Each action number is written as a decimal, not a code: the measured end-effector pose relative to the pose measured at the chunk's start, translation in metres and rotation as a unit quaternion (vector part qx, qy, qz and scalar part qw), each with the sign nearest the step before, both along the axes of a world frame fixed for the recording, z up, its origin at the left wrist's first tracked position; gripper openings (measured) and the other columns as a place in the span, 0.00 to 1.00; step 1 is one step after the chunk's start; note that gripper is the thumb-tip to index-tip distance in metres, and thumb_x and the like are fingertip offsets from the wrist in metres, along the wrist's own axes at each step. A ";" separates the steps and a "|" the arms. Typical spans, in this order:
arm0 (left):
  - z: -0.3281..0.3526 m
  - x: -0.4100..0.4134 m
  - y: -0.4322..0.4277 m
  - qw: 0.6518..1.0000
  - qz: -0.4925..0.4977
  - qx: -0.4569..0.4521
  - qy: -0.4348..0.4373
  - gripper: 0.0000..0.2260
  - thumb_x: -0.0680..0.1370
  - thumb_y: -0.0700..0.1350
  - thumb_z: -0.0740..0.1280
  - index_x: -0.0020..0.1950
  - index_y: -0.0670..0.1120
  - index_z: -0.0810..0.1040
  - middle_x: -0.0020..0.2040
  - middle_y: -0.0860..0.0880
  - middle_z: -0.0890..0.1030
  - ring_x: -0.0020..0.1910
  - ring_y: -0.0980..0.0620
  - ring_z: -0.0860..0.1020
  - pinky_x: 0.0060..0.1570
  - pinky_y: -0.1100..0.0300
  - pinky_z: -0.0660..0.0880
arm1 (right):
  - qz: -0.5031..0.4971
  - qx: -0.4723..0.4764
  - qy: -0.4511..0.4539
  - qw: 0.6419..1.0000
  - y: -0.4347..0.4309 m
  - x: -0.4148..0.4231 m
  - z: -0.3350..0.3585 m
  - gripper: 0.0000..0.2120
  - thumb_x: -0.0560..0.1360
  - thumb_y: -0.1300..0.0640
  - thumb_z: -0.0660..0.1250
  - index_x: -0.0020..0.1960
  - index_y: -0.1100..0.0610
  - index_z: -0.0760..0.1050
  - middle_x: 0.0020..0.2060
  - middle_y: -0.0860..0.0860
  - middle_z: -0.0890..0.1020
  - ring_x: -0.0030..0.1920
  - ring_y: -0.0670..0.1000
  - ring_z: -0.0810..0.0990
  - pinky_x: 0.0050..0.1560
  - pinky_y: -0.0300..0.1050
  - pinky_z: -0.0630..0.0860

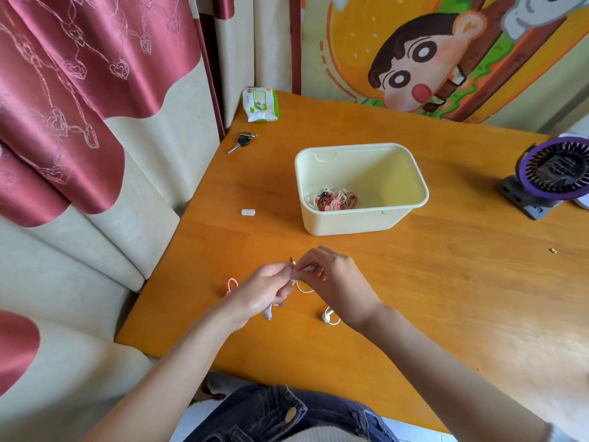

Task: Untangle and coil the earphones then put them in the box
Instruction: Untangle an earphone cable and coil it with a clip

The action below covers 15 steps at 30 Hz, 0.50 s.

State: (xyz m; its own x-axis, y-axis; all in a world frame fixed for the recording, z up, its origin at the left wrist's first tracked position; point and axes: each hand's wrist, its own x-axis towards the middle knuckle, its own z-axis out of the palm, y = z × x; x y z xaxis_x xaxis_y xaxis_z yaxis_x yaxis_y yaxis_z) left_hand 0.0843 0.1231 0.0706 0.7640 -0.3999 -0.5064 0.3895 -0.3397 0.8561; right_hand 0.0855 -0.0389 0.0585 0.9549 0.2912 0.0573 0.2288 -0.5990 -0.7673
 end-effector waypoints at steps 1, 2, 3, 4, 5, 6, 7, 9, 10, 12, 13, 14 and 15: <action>0.000 -0.001 0.001 1.000 0.001 -0.011 0.012 0.15 0.84 0.46 0.50 0.46 0.41 0.72 0.29 0.55 0.64 0.27 0.56 0.60 0.34 0.64 0.65 | 0.002 -0.028 -0.011 1.000 0.000 0.000 -0.002 0.06 0.73 0.55 0.70 0.49 0.55 0.79 0.43 0.47 0.78 0.43 0.44 0.74 0.44 0.37 0.71; 0.001 -0.001 0.001 1.000 0.003 -0.019 0.022 0.15 0.84 0.45 0.51 0.43 0.43 0.72 0.30 0.54 0.62 0.27 0.57 0.59 0.32 0.65 0.62 | 0.015 -0.056 -0.024 0.998 -0.001 0.000 -0.003 0.09 0.74 0.55 0.69 0.53 0.55 0.78 0.47 0.48 0.79 0.48 0.46 0.74 0.47 0.36 0.70; 0.003 -0.002 0.001 0.999 0.005 -0.025 0.030 0.15 0.84 0.45 0.51 0.41 0.46 0.71 0.30 0.53 0.61 0.27 0.58 0.59 0.30 0.67 0.60 | 0.035 -0.074 -0.027 0.996 0.000 -0.001 -0.004 0.11 0.76 0.55 0.67 0.58 0.55 0.77 0.51 0.49 0.79 0.53 0.48 0.74 0.50 0.35 0.69; 0.003 -0.004 0.001 0.999 0.005 -0.031 0.038 0.15 0.84 0.45 0.51 0.39 0.47 0.69 0.30 0.53 0.61 0.27 0.58 0.59 0.29 0.67 0.60 | 0.059 -0.079 -0.014 0.995 0.000 -0.002 -0.004 0.13 0.77 0.56 0.65 0.61 0.55 0.75 0.54 0.50 0.79 0.55 0.49 0.74 0.53 0.36 0.70; 0.004 -0.005 0.001 0.998 0.003 -0.039 0.045 0.15 0.84 0.44 0.50 0.39 0.47 0.68 0.30 0.53 0.61 0.27 0.58 0.59 0.29 0.68 0.60 | 0.083 -0.077 0.011 0.993 0.002 -0.003 -0.005 0.14 0.78 0.56 0.64 0.63 0.54 0.73 0.55 0.51 0.79 0.56 0.50 0.75 0.54 0.39 0.71; 0.003 -0.006 0.002 0.998 0.001 -0.044 0.052 0.14 0.84 0.44 0.50 0.39 0.46 0.67 0.30 0.53 0.61 0.27 0.58 0.59 0.29 0.68 0.60 | 0.103 -0.076 0.039 0.991 0.003 -0.004 -0.005 0.14 0.79 0.57 0.62 0.64 0.54 0.72 0.55 0.51 0.79 0.55 0.51 0.77 0.54 0.43 0.72; 0.002 -0.007 0.002 0.997 -0.001 -0.044 0.059 0.14 0.84 0.45 0.50 0.40 0.46 0.67 0.30 0.53 0.60 0.27 0.58 0.59 0.29 0.68 0.60 | 0.116 -0.080 0.065 0.988 0.003 -0.005 -0.006 0.14 0.79 0.57 0.61 0.64 0.54 0.72 0.54 0.51 0.80 0.54 0.51 0.78 0.53 0.45 0.73; -0.002 -0.009 0.005 0.997 -0.010 -0.032 0.074 0.14 0.84 0.46 0.49 0.42 0.45 0.68 0.31 0.52 0.60 0.27 0.57 0.58 0.28 0.67 0.59 | 0.124 -0.084 0.099 0.984 0.004 -0.006 -0.008 0.12 0.80 0.56 0.59 0.61 0.54 0.74 0.48 0.50 0.81 0.47 0.51 0.78 0.49 0.47 0.74; -0.005 -0.010 0.007 0.996 -0.015 -0.027 0.084 0.14 0.84 0.46 0.49 0.43 0.45 0.68 0.31 0.52 0.59 0.27 0.57 0.58 0.28 0.67 0.58 | 0.127 -0.080 0.109 0.983 0.004 -0.006 -0.009 0.10 0.80 0.56 0.58 0.58 0.54 0.76 0.45 0.49 0.81 0.43 0.51 0.78 0.47 0.48 0.74; -0.010 -0.013 0.011 0.994 -0.020 -0.019 0.104 0.14 0.84 0.47 0.49 0.43 0.44 0.68 0.31 0.53 0.60 0.27 0.58 0.57 0.28 0.66 0.56 | 0.130 -0.070 0.132 0.980 0.006 -0.006 -0.011 0.10 0.80 0.54 0.59 0.50 0.54 0.78 0.38 0.49 0.79 0.36 0.49 0.76 0.43 0.48 0.75; -0.012 -0.014 0.013 0.993 -0.018 -0.021 0.114 0.14 0.84 0.48 0.49 0.44 0.44 0.68 0.31 0.53 0.60 0.27 0.58 0.57 0.28 0.66 0.57 | 0.128 -0.058 0.152 0.978 0.007 -0.006 -0.012 0.10 0.80 0.53 0.59 0.47 0.54 0.78 0.34 0.49 0.78 0.33 0.47 0.75 0.40 0.45 0.75; -0.013 -0.016 0.016 0.992 -0.013 -0.026 0.125 0.14 0.84 0.48 0.49 0.44 0.44 0.68 0.30 0.54 0.61 0.27 0.58 0.58 0.28 0.66 0.57 | 0.124 -0.041 0.176 0.976 0.008 -0.005 -0.013 0.10 0.79 0.53 0.60 0.44 0.54 0.78 0.31 0.49 0.76 0.29 0.44 0.73 0.36 0.41 0.74; -0.015 -0.017 0.018 0.991 -0.007 -0.032 0.133 0.14 0.84 0.48 0.50 0.44 0.44 0.68 0.30 0.54 0.61 0.27 0.58 0.58 0.29 0.66 0.58 | 0.119 -0.025 0.203 0.972 0.008 -0.004 -0.015 0.10 0.79 0.53 0.61 0.43 0.54 0.77 0.29 0.48 0.75 0.26 0.43 0.73 0.32 0.36 0.72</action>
State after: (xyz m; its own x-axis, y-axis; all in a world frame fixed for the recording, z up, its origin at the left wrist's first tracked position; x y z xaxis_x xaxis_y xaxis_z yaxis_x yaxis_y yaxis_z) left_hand 0.0672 0.1415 0.0551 0.6013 -0.4469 -0.6623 0.5999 -0.2950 0.7437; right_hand 0.0814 -0.0306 0.0434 0.8017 0.4984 -0.3300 0.0495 -0.6056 -0.7942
